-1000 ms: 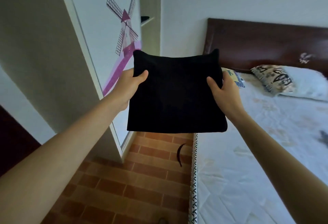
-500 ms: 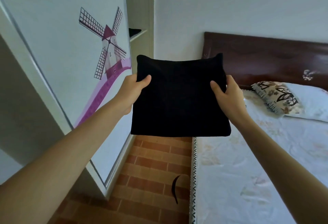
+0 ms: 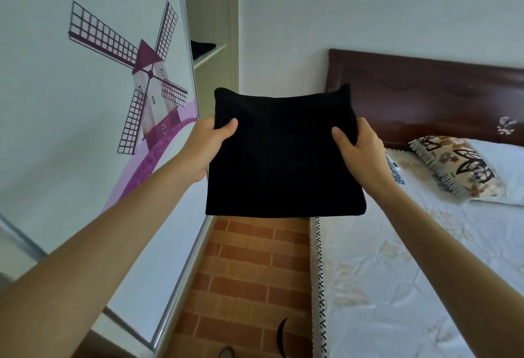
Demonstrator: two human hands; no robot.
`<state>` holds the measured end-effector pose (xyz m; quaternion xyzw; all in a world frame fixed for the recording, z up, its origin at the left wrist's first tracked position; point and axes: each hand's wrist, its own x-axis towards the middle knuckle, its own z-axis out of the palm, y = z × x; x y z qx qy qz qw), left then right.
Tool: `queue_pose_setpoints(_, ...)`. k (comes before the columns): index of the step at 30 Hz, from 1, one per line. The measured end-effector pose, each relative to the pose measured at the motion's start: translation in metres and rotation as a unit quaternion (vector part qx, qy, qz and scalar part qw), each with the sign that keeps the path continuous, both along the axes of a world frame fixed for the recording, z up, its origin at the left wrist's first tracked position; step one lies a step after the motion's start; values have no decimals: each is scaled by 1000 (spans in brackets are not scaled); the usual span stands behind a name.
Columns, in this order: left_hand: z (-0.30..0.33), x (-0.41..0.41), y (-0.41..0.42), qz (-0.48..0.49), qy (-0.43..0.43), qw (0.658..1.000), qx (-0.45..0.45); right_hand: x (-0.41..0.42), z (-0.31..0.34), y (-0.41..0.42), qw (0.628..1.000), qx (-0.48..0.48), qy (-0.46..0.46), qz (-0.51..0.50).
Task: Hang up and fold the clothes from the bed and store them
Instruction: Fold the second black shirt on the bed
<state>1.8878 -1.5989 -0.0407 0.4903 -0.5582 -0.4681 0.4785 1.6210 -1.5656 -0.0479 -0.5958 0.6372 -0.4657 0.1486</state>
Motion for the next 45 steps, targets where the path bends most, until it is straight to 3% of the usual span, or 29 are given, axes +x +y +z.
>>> queue_pose_setpoints(14, 10, 18, -216, -46, 14, 999, 26, 21, 0, -199, 999, -8, -8, -40)
queue_pose_setpoints(26, -4, -36, -406, -40, 14, 999, 23, -37, -12, -395, 1000, 2, -18, -23)
queue_pose_setpoints(34, 22, -103, -537, -15, 17, 1000, 18, -100, 15, -536, 999, -3, -42, -16)
queue_pose_setpoints(45, -2, -100, -670, 18, 6, 999, 49, -100, -15, -685, 998, 29, -41, 24)
